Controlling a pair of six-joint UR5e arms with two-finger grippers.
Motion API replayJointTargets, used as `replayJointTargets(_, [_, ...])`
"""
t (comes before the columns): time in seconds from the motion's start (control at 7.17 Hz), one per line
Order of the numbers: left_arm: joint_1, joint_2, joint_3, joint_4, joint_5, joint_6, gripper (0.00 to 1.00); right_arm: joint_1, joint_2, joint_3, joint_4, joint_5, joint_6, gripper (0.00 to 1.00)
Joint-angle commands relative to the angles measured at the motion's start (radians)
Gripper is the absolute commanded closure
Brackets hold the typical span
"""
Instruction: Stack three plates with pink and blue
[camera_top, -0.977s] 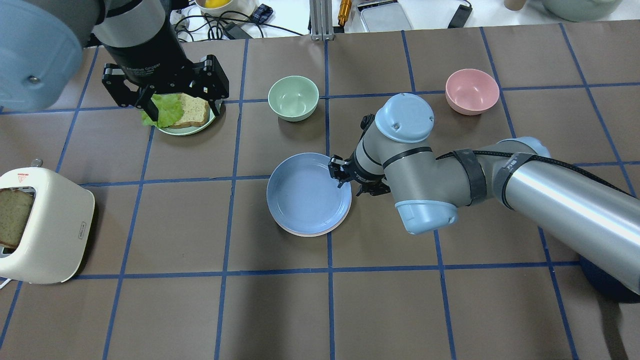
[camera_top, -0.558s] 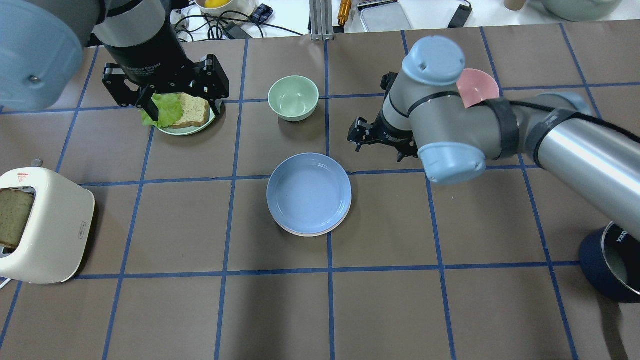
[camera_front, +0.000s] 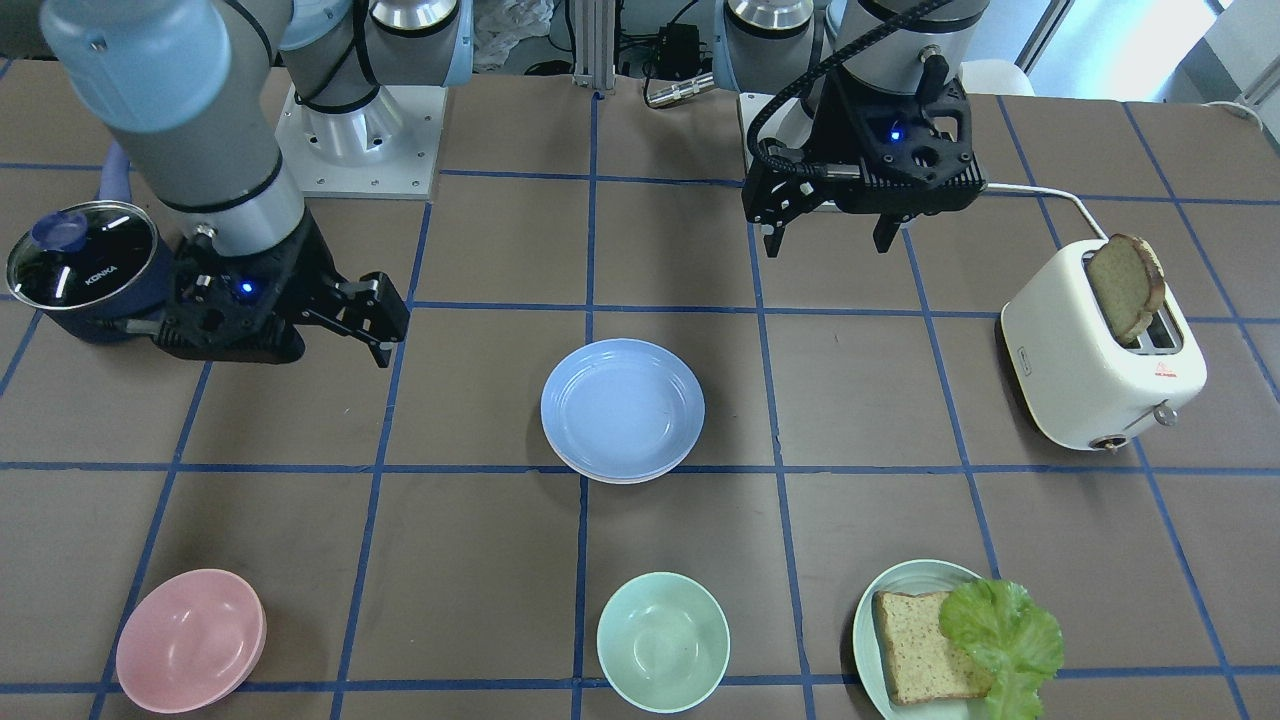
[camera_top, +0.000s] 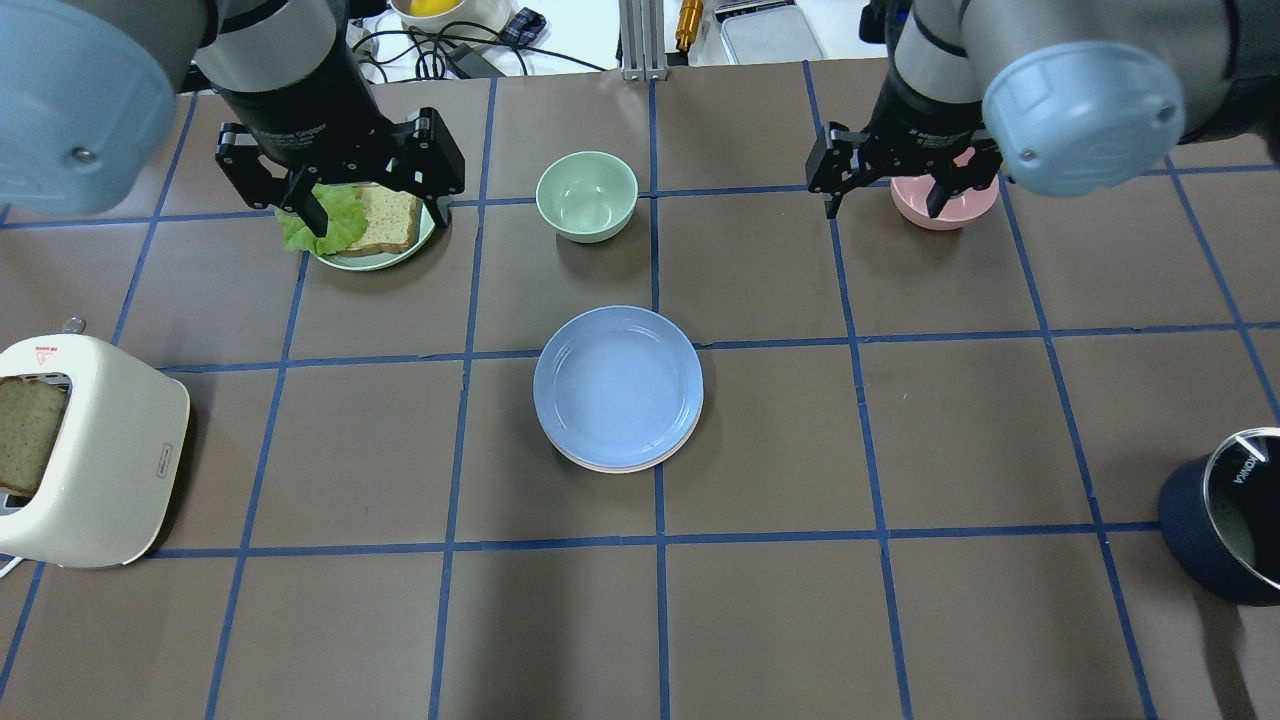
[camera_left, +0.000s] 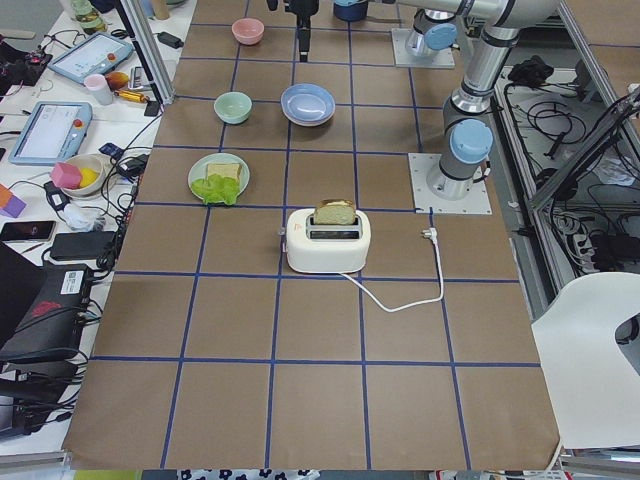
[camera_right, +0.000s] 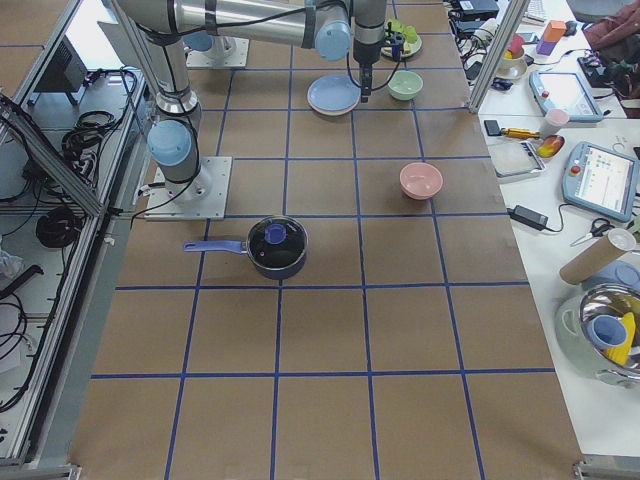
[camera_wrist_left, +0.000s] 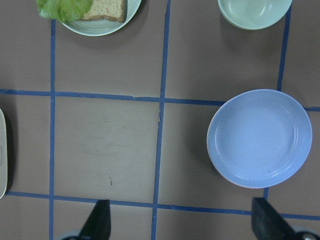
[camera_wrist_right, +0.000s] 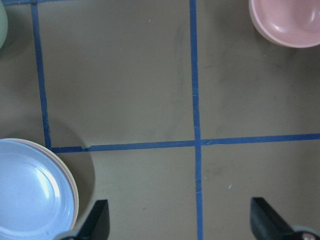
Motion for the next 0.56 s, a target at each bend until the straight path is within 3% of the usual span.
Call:
replayJointTargets(0.0, [0.005, 0.000, -0.001, 0.032, -0.017, 0.004, 0.00, -0.022, -0.062, -0.006, 0.097, -0.003, -0.099, 0.00])
replayJointTargets(0.42, [0.011, 0.003, -0.001, 0.029, -0.017, -0.001, 0.00, -0.023, -0.104, -0.017, 0.095, -0.006, -0.112, 0.00])
